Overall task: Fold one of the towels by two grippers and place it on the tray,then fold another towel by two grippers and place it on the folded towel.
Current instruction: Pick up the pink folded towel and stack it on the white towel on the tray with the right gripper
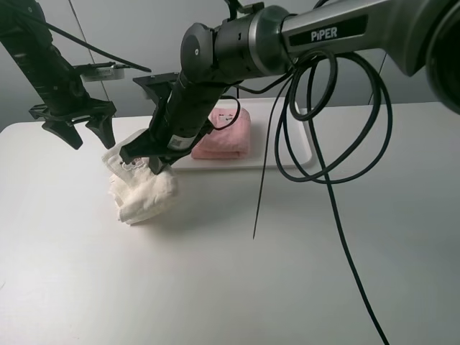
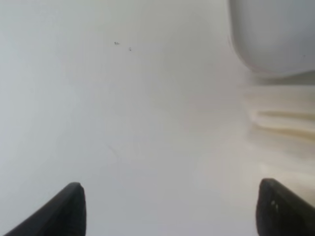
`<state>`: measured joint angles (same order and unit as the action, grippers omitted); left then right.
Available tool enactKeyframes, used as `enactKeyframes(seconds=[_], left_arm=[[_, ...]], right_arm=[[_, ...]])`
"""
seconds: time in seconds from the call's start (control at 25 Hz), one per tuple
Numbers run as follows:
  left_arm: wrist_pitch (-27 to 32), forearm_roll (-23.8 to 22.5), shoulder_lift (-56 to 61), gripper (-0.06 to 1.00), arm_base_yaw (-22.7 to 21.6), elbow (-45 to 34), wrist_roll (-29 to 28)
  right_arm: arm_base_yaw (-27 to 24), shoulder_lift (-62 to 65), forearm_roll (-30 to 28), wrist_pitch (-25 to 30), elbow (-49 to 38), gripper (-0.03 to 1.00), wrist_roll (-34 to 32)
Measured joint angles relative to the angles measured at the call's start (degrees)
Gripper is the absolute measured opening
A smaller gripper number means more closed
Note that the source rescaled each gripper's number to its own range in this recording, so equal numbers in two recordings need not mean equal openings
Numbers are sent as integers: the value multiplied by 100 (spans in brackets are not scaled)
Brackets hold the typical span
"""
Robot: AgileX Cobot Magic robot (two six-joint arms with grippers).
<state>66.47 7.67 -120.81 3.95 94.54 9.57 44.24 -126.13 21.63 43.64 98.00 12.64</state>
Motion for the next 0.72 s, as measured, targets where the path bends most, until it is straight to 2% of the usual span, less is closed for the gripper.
enactKeyframes(seconds=[0.4, 0.72], left_arm=[[50, 0, 0, 90, 0, 0, 10], [163, 0, 0, 90, 0, 0, 88]], right_arm=[[-653, 873, -298, 565, 0, 7, -2], [-1187, 977, -307, 642, 0, 7, -107]])
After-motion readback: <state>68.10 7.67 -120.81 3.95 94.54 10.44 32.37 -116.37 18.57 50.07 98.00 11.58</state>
